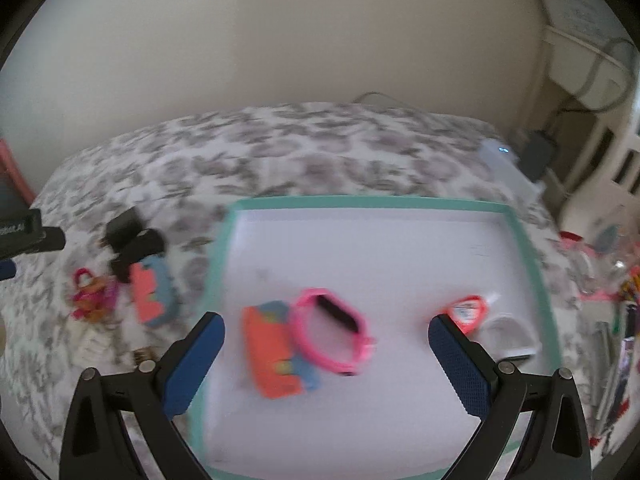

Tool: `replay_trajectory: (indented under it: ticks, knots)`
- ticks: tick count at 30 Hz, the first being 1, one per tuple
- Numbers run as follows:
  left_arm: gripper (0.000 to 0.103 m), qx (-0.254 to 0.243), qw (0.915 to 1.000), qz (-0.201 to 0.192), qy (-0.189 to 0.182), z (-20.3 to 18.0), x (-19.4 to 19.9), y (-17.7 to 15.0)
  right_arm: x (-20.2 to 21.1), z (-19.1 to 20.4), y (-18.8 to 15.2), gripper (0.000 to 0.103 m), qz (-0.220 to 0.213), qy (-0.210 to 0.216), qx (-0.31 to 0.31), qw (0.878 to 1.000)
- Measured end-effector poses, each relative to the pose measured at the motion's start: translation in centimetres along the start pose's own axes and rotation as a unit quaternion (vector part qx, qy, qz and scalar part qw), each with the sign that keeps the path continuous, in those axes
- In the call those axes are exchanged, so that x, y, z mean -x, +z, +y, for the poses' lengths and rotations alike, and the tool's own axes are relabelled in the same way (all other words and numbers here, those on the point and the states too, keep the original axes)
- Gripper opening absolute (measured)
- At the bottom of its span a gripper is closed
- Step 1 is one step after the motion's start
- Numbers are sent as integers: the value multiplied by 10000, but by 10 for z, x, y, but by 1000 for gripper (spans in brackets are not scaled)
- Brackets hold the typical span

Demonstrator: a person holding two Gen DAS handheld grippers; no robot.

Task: Organize rigid objects
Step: 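Withdraw both tools from the tray toward the remaining items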

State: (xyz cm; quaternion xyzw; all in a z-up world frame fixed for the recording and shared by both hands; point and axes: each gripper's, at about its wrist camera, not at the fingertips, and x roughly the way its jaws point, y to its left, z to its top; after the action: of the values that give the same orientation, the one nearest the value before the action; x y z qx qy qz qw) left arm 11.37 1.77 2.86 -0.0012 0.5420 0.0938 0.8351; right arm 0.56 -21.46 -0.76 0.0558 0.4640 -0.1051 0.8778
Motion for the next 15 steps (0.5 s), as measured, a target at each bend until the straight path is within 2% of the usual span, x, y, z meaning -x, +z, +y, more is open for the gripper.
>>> replay_trajectory:
  ticks: [7, 15]
  knots:
    - [100, 409, 9991, 84, 109, 48, -5, 2, -5, 55, -8, 103, 159, 357, 586, 9975]
    - [100, 499, 9984, 251, 75, 67, -11, -5, -9, 100, -20, 103, 343, 650, 1136, 9908]
